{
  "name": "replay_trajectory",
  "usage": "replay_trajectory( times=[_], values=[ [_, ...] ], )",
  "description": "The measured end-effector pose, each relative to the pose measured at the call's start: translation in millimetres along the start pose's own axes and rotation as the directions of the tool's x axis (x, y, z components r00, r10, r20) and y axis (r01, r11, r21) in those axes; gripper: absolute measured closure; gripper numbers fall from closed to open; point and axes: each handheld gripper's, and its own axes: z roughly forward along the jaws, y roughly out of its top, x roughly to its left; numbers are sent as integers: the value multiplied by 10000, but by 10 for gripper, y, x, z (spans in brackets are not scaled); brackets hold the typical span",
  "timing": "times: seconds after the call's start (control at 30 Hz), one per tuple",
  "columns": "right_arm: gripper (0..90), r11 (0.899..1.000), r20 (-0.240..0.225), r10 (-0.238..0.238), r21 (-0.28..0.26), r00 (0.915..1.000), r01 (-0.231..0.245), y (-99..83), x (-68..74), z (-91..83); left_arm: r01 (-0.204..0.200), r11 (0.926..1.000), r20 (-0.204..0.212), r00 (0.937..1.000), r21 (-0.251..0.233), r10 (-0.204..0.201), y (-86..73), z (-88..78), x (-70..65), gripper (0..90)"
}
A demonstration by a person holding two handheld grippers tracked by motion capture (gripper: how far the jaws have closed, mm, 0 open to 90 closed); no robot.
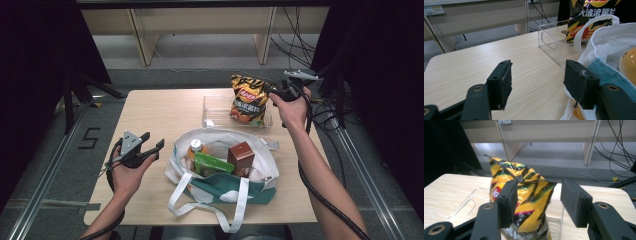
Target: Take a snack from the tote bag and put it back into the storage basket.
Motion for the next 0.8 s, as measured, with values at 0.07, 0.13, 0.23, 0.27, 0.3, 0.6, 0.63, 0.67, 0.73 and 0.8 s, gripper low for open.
replay_trajectory(
  times=[0.07, 0.13, 0.23, 0.27, 0.3, 0.6, 0.63, 0.67, 0.73, 0.8],
  values=[
    [480, 10000, -87, 41, -5, 10000, -41, -6, 13, -41, -8, 10000, 1, 10000, -6, 8, 0, 1, -2, 386],
    [481, 10000, -79, -55, -41, 10000, 55, -12, 18, -78, -23, 10000, 4, 10000, -16, 23, 1, 0, -2, 386],
    [483, 9998, -215, -106, -157, 9997, 103, -24, 25, -127, -29, 10000, 5, 10000, 1, 29, 1, -1, 1, 386],
    [483, 9992, -217, -353, -219, 9991, 349, -28, 11, -134, 0, 10000, 1, 10000, 2, 0, 0, 0, 1, 386],
    [482, 9996, -152, -196, -182, 9997, 194, -40, 26, -143, -19, 10000, -3, 10000, 11, 19, -1, 1, 2, 386],
    [496, 9997, -520, -103, -234, 9986, 91, -133, -4, -259, 0, 10000, -9, 10000, -12, 0, -1, -1, 0, 386],
    [499, 9997, -405, -116, -224, 9991, 107, -148, 7, -274, -35, 10000, -4, 10000, -9, 35, 1, -2, 0, 386],
    [501, 9999, -551, 36, -150, 9985, -45, -160, 17, -307, -34, 10000, -9, 10000, -10, 34, 1, -2, -1, 386],
    [502, 9997, -597, -7, -250, 9982, -8, -180, 20, -329, -36, 10000, -5, 10000, -2, 36, 1, -1, -3, 386],
    [502, 9998, -616, -96, -182, 9981, 85, -200, 29, -361, -18, 10000, 1, 10000, -1, 18, 0, -1, -6, 386]
  ],
)
